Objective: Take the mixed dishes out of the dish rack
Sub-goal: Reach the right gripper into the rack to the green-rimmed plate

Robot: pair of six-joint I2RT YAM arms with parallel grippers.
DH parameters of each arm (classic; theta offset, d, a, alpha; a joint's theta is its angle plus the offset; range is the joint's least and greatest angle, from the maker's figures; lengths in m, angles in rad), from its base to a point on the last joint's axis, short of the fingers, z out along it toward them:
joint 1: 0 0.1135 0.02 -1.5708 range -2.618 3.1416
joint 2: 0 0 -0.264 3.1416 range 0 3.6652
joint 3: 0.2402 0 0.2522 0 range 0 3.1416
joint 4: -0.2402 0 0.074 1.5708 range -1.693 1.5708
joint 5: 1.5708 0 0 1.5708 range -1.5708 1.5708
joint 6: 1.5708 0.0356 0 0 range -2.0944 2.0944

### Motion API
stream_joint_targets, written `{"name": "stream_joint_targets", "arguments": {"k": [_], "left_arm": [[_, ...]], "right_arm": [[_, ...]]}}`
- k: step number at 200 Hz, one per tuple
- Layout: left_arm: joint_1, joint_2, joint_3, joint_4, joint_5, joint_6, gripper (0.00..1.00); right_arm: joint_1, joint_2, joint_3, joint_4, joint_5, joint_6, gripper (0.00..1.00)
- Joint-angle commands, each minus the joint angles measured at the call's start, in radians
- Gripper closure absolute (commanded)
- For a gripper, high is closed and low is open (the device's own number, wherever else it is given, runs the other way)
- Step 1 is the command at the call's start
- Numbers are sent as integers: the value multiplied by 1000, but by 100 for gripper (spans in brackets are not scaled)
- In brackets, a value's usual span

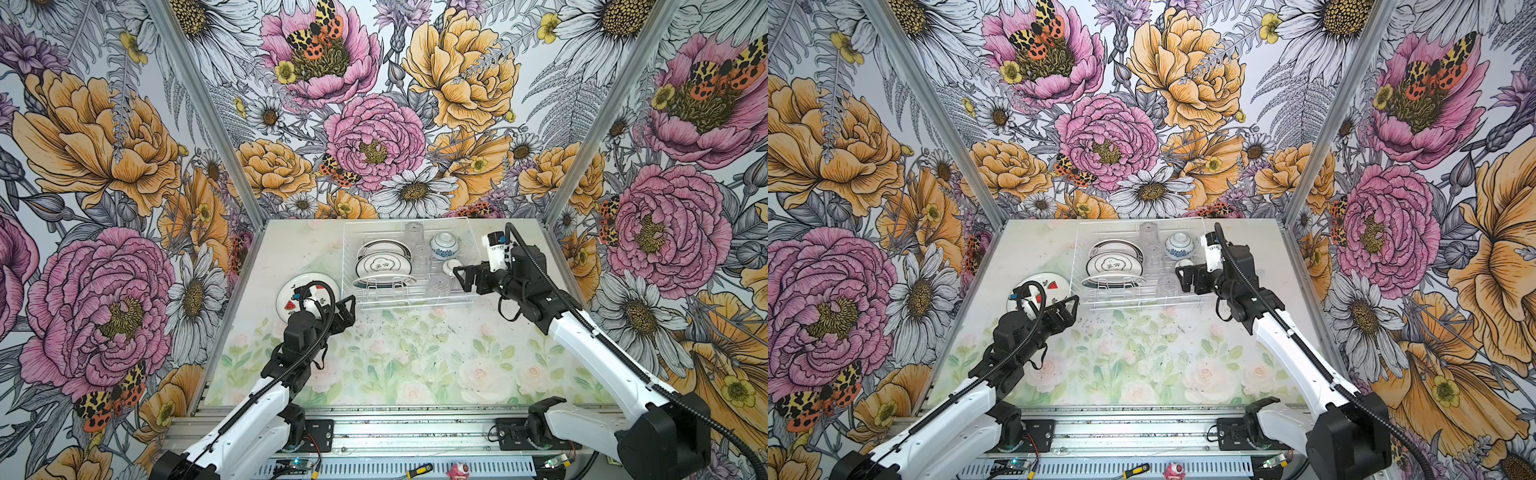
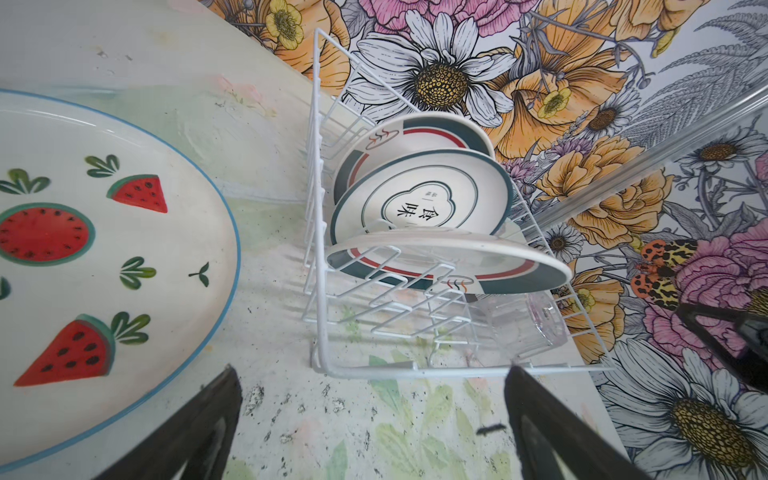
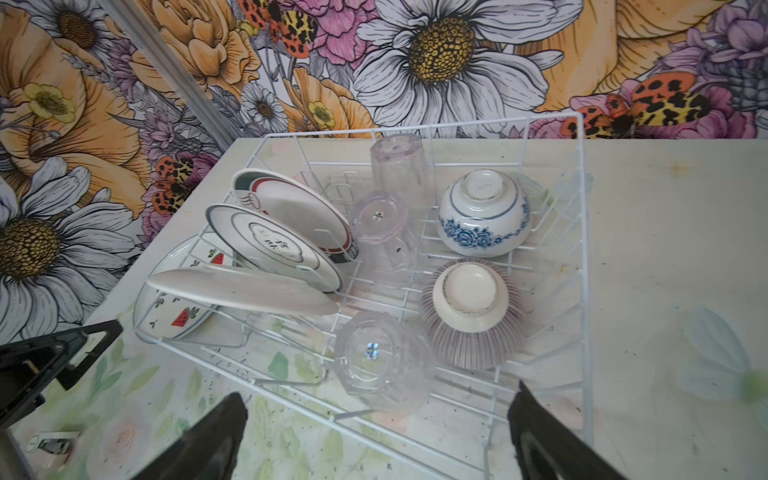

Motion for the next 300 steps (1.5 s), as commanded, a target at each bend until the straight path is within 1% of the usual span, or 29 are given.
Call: {"name": "stream_joint_targets", "arguments": {"k": [1, 36, 49, 60, 87, 136, 156, 200, 219, 229, 240, 247, 300], "left_arm": [[-16, -6, 41, -4, 64, -23, 1], [-46, -10, 67, -4, 107, -25, 1], [-55, -19, 69, -4, 110, -23, 1], [-55, -29, 67, -7, 102, -19, 1], [-55, -51, 75, -41, 78, 0, 1], [-54, -69, 79, -89, 33, 40, 1], [-54, -67, 79, -103, 11, 53, 1], [-44, -63, 91, -117, -26, 75, 1], [-34, -58, 86, -117, -34, 76, 1], [-28, -51, 83, -114, -36, 74, 1], [-23, -43, 80, -111, -33, 70, 1], [-20, -38, 78, -107, -29, 66, 1], [-18, 4, 72, -80, -16, 63, 1]], "right_arm": [[88, -6, -1, 24, 64, 13, 3], [260, 70, 54, -8, 171, -29, 10], [305, 119, 96, -39, 197, -61, 14], [323, 162, 136, -69, 195, -83, 17], [331, 246, 194, -85, 151, -138, 22], [347, 353, 284, -85, 177, -290, 34], [350, 411, 325, -89, 183, -347, 35], [352, 528, 412, -100, 194, -429, 38], [352, 562, 444, -104, 202, -453, 41], [353, 575, 454, -105, 193, -466, 44], [352, 587, 461, -105, 189, -474, 55], [353, 592, 464, -105, 186, -481, 58], [357, 596, 459, -117, 181, -518, 57]]}}
